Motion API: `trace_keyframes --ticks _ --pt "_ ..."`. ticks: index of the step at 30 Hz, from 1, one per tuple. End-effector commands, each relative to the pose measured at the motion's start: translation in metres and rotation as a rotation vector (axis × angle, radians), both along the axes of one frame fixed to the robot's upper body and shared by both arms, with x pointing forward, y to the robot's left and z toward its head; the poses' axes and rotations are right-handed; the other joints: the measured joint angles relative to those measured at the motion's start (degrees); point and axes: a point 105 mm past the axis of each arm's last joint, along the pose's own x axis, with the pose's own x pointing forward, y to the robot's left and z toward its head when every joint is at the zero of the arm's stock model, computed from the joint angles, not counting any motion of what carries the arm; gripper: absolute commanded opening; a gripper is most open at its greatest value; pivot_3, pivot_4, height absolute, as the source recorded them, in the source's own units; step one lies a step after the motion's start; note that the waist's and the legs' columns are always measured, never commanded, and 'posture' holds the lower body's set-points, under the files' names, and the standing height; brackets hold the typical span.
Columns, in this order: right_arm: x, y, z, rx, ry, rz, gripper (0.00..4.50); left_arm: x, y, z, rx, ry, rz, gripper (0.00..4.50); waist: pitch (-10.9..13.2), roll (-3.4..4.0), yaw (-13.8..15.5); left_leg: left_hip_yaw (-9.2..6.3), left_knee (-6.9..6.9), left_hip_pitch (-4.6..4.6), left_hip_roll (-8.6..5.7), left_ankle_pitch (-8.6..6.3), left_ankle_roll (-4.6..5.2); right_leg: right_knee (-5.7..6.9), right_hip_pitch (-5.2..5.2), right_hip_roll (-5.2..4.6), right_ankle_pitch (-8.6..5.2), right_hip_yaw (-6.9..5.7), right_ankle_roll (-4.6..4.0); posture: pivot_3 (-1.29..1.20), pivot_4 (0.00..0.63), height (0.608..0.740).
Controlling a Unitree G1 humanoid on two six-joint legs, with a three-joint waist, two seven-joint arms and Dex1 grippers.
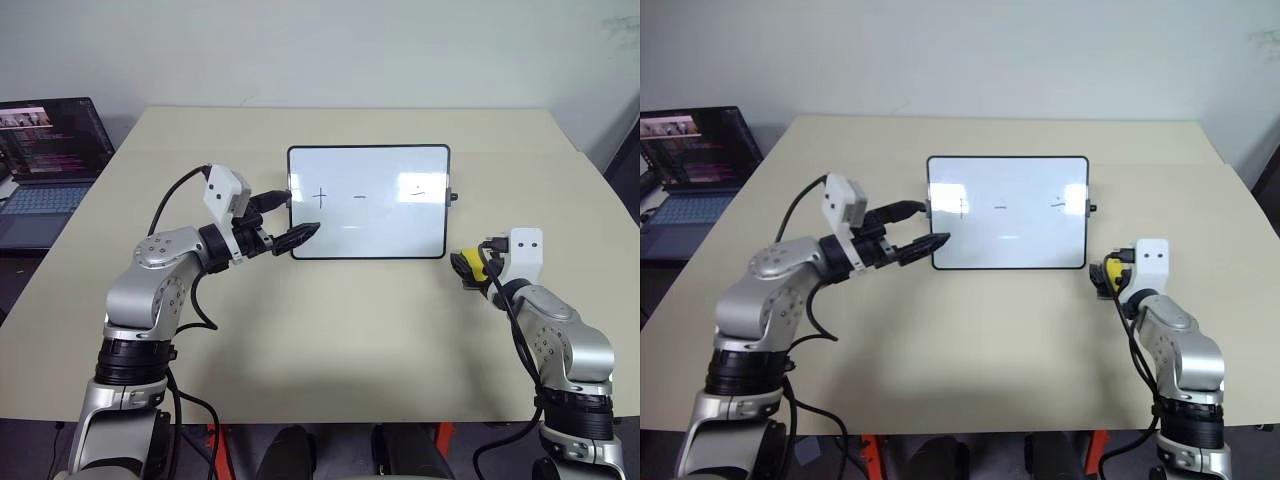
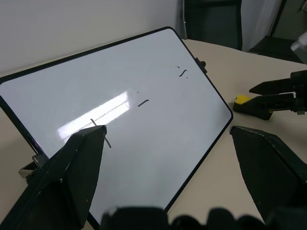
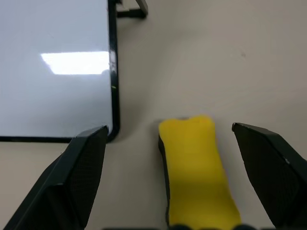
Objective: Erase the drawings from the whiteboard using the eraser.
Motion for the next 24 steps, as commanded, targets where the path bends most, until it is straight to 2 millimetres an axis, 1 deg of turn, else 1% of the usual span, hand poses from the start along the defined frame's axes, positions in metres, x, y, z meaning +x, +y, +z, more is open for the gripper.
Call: trace_keyframes --ticks 1,5,13,24 --pt "0.004 -0.003 0.011 -0.024 -0.057 -0.008 4.45 0.0 0.002 0.013 -0.007 -0.054 0.008 4.5 0.0 0.0 -0.02 0.0 0.0 0.0 0.0 0.0 0.0 0.0 0.0 0.0 0.0 0.0 0.0 0.0 0.15 0.74" --pt "0.009 -0.003 0.007 -0.018 -0.055 -0.013 4.45 -0.001 0.002 0.013 -0.002 -0.053 0.007 4.5 0.0 0.0 -0.02 0.01 0.0 0.0 0.0 0.0 0.0 0.01 0.0 0.0 0.0 0.01 0.0 0.0 0.15 0.74" --pt "0.016 -0.003 0.006 -0.015 -0.065 -0.016 4.45 0.0 0.002 0.013 0.0 -0.055 0.006 4.5 0.0 0.0 -0.03 0.01 0.0 0.0 0.0 0.0 0.0 0.01 -0.01 0.0 0.0 0.0 0.0 0.0 0.15 0.74" --pt "0.019 -0.002 0.001 -0.009 -0.064 -0.018 4.45 -0.001 0.005 0.014 0.008 -0.053 0.009 4.5 0.0 0.0 -0.02 0.01 0.0 0.0 0.0 0.0 0.0 0.02 -0.01 0.0 0.0 0.01 0.0 0.0 0.15 0.74"
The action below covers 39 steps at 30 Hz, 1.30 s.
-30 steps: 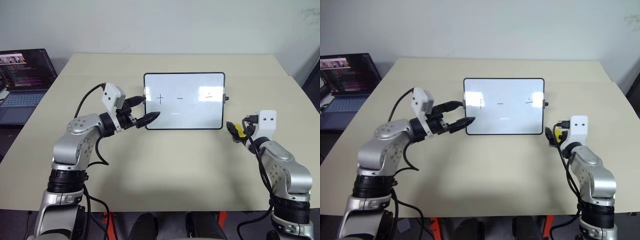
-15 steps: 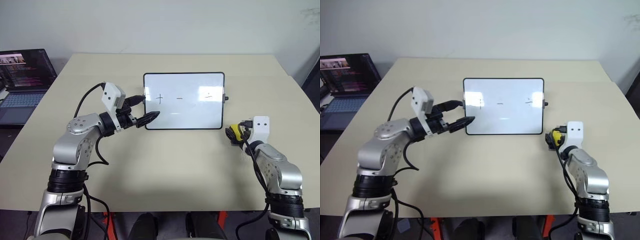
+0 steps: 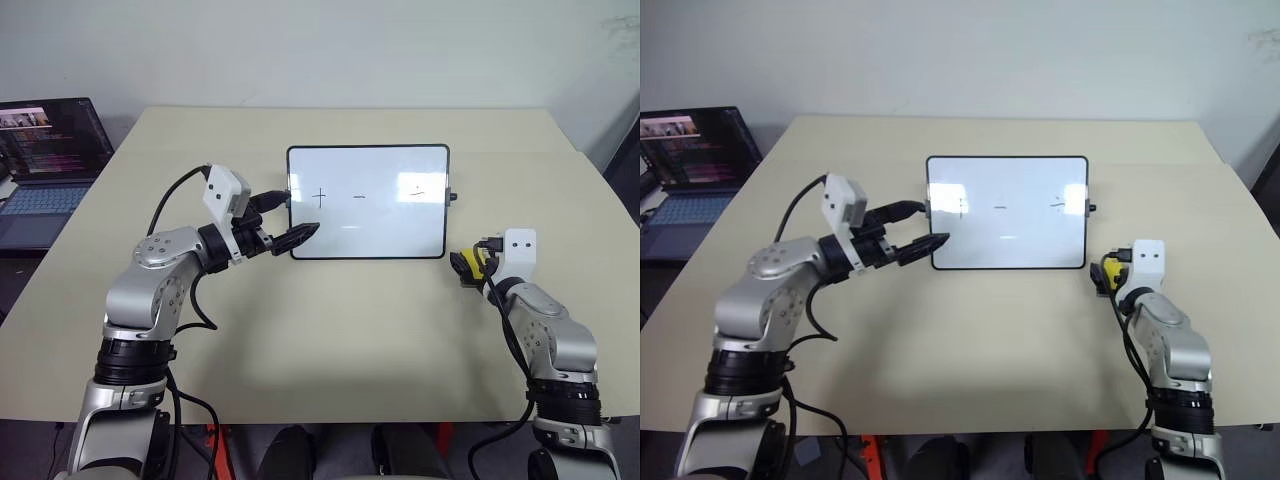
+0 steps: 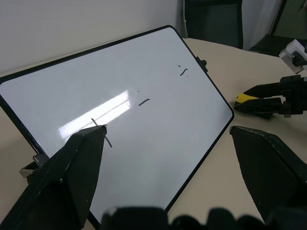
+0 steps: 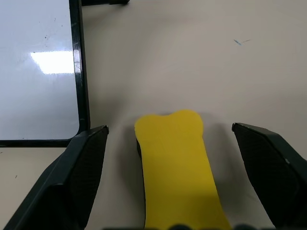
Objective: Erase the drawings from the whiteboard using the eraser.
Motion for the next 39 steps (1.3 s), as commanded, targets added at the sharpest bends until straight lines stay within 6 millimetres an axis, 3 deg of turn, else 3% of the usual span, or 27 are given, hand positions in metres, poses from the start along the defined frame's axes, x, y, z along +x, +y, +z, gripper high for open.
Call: trace_keyframes --ticks 1,8,9,12,17,19,36,39 --pt "0.005 0.002 0.013 -0.001 -0.057 0.005 4.45 -0.001 0.003 0.014 0.002 -0.053 0.005 4.5 0.0 0.0 0.0 0.0 0.0 0.0 0.0 0.0 0.0 0.0 0.0 0.0 0.0 0.0 0.0 0.0 0.15 0.74" --pt "0.007 0.004 0.012 0.008 -0.061 0.011 4.45 -0.001 0.003 0.014 0.001 -0.055 0.004 4.5 0.0 0.0 -0.01 0.01 0.0 0.0 0.0 0.0 0.0 0.0 0.0 0.0 0.0 0.0 0.0 0.0 0.15 0.74" --pt "0.008 0.004 0.012 0.008 -0.061 0.01 4.3 -0.001 0.003 0.014 0.001 -0.055 0.004 4.5 0.0 0.0 -0.01 0.01 0.0 0.0 0.0 0.0 0.0 0.0 0.0 0.0 0.0 0.01 0.0 0.0 0.15 0.74" --pt "0.008 0.004 0.013 0.009 -0.062 0.009 3.63 -0.001 0.002 0.015 0.001 -0.055 0.003 4.5 0.0 0.0 -0.01 0.0 0.0 0.0 0.0 0.0 0.0 0.0 0.0 0.0 0.0 0.0 0.0 0.0 0.15 0.74" --pt "0.009 0.005 0.012 0.012 -0.065 0.007 1.78 -0.002 0.003 0.015 0.001 -0.056 0.002 4.5 0.0 0.0 -0.01 0.01 0.0 0.0 0.0 0.0 0.0 0.0 0.0 0.0 0.0 0.0 0.0 0.0 0.15 0.74" --pt "0.009 0.005 0.013 0.011 -0.067 0.007 1.3 -0.002 0.003 0.015 0.002 -0.056 0.002 4.5 0.0 0.0 -0.01 0.0 0.0 0.0 0.0 0.0 0.0 0.0 0.0 0.0 0.0 -0.01 0.0 0.0 0.15 0.74" --pt "0.01 0.006 0.017 0.016 -0.077 -0.001 1.29 0.0 0.001 0.016 -0.001 -0.058 0.001 4.5 0.0 0.0 -0.01 0.0 0.0 0.0 0.01 0.0 0.0 0.0 0.0 0.0 0.0 0.0 0.0 0.0 0.15 0.74" --pt "0.011 0.004 0.03 -0.004 -0.121 -0.006 1.29 0.0 0.002 0.015 -0.002 -0.058 0.003 4.5 0.0 0.0 -0.01 0.01 0.0 0.0 0.0 0.0 0.0 0.01 0.0 0.0 0.0 0.0 0.0 0.0 0.15 0.74"
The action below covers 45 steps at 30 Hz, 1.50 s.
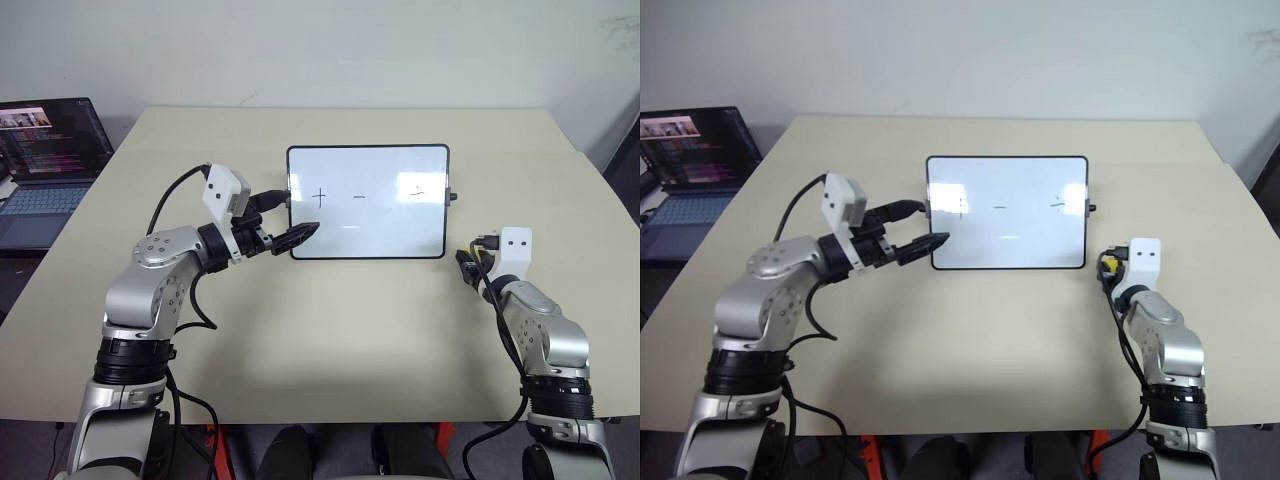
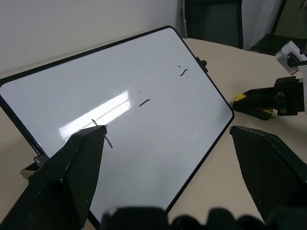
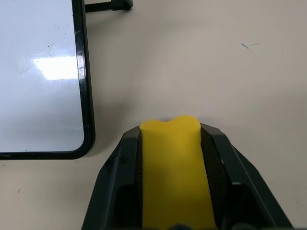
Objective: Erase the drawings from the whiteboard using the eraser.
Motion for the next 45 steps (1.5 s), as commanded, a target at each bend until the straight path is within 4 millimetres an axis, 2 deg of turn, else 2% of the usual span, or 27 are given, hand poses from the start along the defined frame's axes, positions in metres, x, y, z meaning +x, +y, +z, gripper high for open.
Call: trace_keyframes --ticks 1,6,12,21,25,32,36,39,45 --pt "0.007 0.0 0.038 -0.044 -0.131 0.006 1.29 0.0 0.002 0.015 -0.004 -0.056 0.004 4.5 0.0 0.0 -0.02 0.0 0.0 0.0 0.0 0.0 0.0 0.0 0.0 0.0 0.0 0.01 0.0 0.0 0.15 0.74" --pt "0.015 0.01 0.067 -0.087 -0.24 0.04 1.29 0.001 0.002 0.015 -0.005 -0.059 0.005 4.5 0.01 0.01 -0.09 0.01 0.0 0.0 0.0 0.0 0.0 0.01 -0.01 0.0 0.0 0.0 0.0 0.0 0.15 0.74" --pt "0.022 0.027 0.094 -0.141 -0.36 0.105 1.29 0.002 0.001 0.016 -0.004 -0.062 0.004 4.5 0.01 0.01 -0.06 0.0 0.0 -0.02 0.0 0.0 0.0 -0.01 -0.01 0.0 0.0 -0.01 0.0 0.0 0.15 0.74" --pt "0.038 0.045 0.123 -0.129 -0.49 0.143 1.29 0.002 0.001 0.016 -0.002 -0.059 0.002 4.5 0.01 0.01 -0.12 0.0 0.0 -0.02 0.0 0.0 0.0 0.0 -0.03 -0.01 0.0 -0.01 0.0 0.0 0.15 0.74" --pt "0.048 0.059 0.133 -0.116 -0.522 0.175 1.29 0.002 0.0 0.016 -0.002 -0.06 0.0 4.5 0.01 0.02 -0.21 0.05 0.01 -0.02 0.01 0.0 0.0 0.02 -0.06 -0.01 0.01 0.03 -0.01 0.0 0.15 0.74" --pt "0.061 0.088 0.136 -0.081 -0.548 0.237 1.29 0.0 0.001 0.015 -0.001 -0.06 0.004 4.5 0.01 0.02 -0.18 0.04 0.0 -0.04 0.02 0.0 -0.01 0.02 -0.09 -0.01 0.01 0.02 -0.01 0.0 0.15 0.74" --pt "0.063 0.094 0.134 -0.077 -0.55 0.249 1.29 0.0 0.002 0.015 0.0 -0.06 0.007 4.5 0.02 0.03 -0.17 0.04 0.0 -0.05 0.02 0.0 -0.01 0.02 -0.09 -0.02 0.01 0.01 -0.02 0.0 0.15 0.74" --pt "0.067 0.106 0.131 -0.062 -0.547 0.278 1.29 -0.001 0.005 0.018 0.007 -0.064 0.012 4.5 0.02 0.03 -0.18 0.04 0.0 -0.05 0.02 0.0 -0.01 0.02 -0.1 -0.02 0.01 0.02 -0.02 0.0 0.15 0.74" --pt "0.074 0.108 0.124 -0.053 -0.537 0.28 1.29 -0.004 0.006 0.017 0.011 -0.063 0.015 4.5 0.02 0.04 -0.22 0.06 0.0 -0.06 0.02 0.0 -0.01 0.05 -0.15 -0.02 0.01 0.03 -0.02 0.0 0.15 0.74"
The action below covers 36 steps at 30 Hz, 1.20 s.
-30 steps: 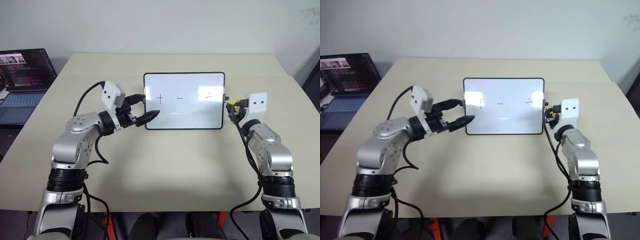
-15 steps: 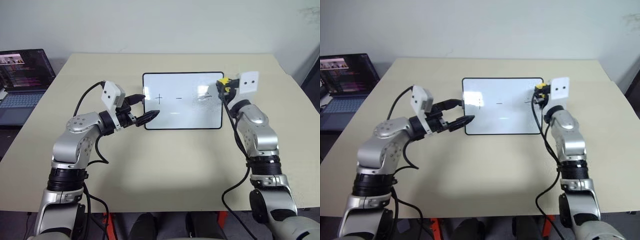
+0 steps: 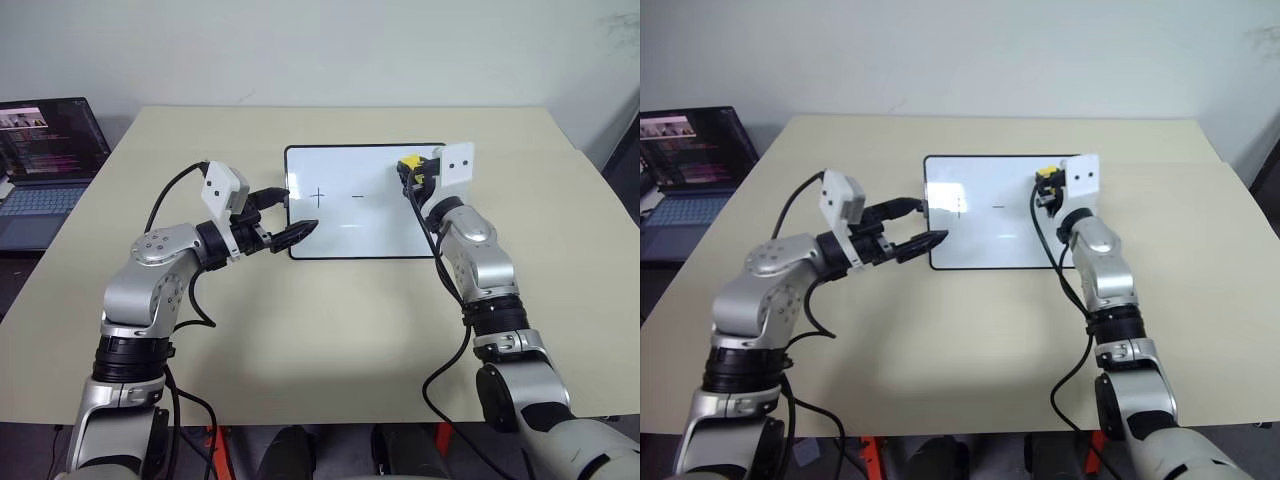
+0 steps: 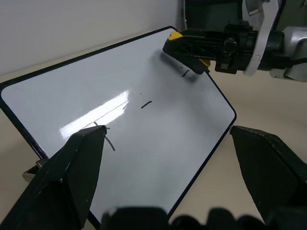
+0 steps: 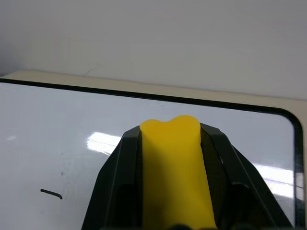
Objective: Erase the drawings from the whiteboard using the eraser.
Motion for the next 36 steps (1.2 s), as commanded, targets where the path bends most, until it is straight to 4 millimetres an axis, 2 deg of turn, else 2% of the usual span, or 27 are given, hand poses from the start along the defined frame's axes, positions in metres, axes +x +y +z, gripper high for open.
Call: trace_keyframes --ticks 1,10,17,20,27,36 --pt "0.002 0.001 0.019 0.0 -0.074 0.005 1.29 -0.005 0.003 0.013 0.001 -0.053 0.007 4.5 0.0 0.0 0.0 0.01 0.0 -0.01 0.0 0.0 0.0 0.0 0.0 0.0 0.0 0.01 0.0 0.0 0.15 0.74" --pt "0.012 -0.006 0.007 -0.016 -0.055 -0.017 1.29 -0.004 0.001 0.015 -0.002 -0.056 0.007 4.5 0.0 0.0 -0.03 0.06 0.01 -0.01 0.0 0.0 0.0 0.03 -0.04 -0.01 0.0 0.04 0.0 0.0 0.15 0.74" --pt "0.008 -0.014 -0.021 -0.033 0.002 -0.034 1.29 -0.005 0.003 0.014 -0.006 -0.054 0.017 4.5 0.0 0.0 0.01 0.05 0.02 0.0 0.0 0.0 0.0 0.04 -0.03 -0.01 0.0 0.04 -0.01 0.0 0.15 0.74" --pt "0.0 -0.015 -0.037 -0.034 0.033 -0.034 1.29 -0.005 0.003 0.014 -0.008 -0.054 0.022 4.5 -0.02 -0.02 0.04 0.04 0.03 0.01 0.01 0.0 0.0 0.04 -0.01 -0.01 0.0 0.03 -0.01 0.0 0.15 0.74" --pt "-0.022 -0.025 -0.061 -0.036 0.09 -0.054 1.29 -0.005 0.004 0.014 -0.01 -0.054 0.026 4.5 -0.02 -0.03 0.08 -0.01 0.08 0.13 0.01 0.0 0.0 0.08 0.14 -0.01 0.01 0.0 0.0 0.0 0.15 0.74" --pt "-0.051 -0.043 -0.078 -0.055 0.158 -0.08 1.29 -0.005 0.003 0.014 -0.014 -0.051 0.026 4.5 -0.02 -0.03 0.13 -0.03 0.09 0.13 0.0 0.0 0.01 0.06 0.16 -0.01 0.01 -0.01 0.0 0.0 0.15 0.74"
